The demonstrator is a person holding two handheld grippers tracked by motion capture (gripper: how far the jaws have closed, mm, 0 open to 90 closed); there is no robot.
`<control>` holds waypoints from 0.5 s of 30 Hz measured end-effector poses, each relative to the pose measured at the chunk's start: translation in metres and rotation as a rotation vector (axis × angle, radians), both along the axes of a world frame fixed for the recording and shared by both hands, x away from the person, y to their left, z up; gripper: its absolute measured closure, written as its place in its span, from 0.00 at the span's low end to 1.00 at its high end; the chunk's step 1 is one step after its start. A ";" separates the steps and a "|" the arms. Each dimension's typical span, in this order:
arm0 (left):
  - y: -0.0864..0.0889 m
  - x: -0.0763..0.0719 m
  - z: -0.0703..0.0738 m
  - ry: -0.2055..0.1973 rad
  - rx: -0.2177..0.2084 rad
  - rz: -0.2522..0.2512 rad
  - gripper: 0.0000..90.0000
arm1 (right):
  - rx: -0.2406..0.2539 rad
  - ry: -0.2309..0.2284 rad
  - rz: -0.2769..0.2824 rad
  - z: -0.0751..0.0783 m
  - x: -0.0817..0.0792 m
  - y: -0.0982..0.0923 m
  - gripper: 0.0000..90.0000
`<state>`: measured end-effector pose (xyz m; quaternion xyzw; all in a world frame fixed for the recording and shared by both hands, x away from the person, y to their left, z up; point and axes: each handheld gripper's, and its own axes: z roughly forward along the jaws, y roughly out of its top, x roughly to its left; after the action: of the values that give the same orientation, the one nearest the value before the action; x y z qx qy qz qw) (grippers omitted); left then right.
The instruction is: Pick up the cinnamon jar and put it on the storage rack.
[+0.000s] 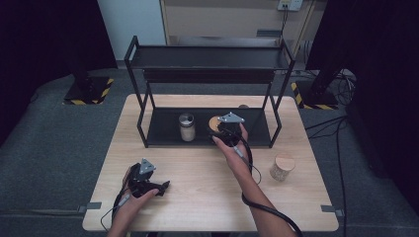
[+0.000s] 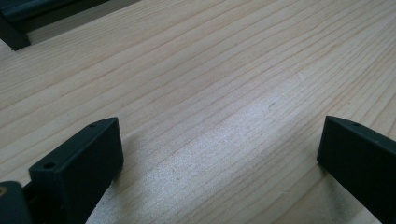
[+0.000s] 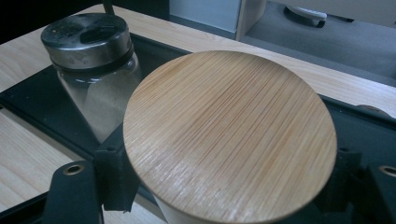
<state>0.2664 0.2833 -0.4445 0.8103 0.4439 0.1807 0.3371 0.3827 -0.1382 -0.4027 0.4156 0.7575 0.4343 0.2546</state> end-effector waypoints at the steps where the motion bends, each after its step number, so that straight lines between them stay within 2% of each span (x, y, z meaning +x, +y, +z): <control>1: 0.000 0.000 0.000 0.000 0.000 0.000 0.00 | -0.001 -0.001 -0.001 0.000 0.001 0.001 0.29; 15: 0.000 0.000 0.000 0.000 0.000 0.000 0.00 | -0.001 0.005 -0.025 -0.001 0.015 0.005 0.29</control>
<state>0.2663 0.2832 -0.4446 0.8102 0.4440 0.1809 0.3371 0.3975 -0.1330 -0.4040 0.4262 0.7529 0.4299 0.2584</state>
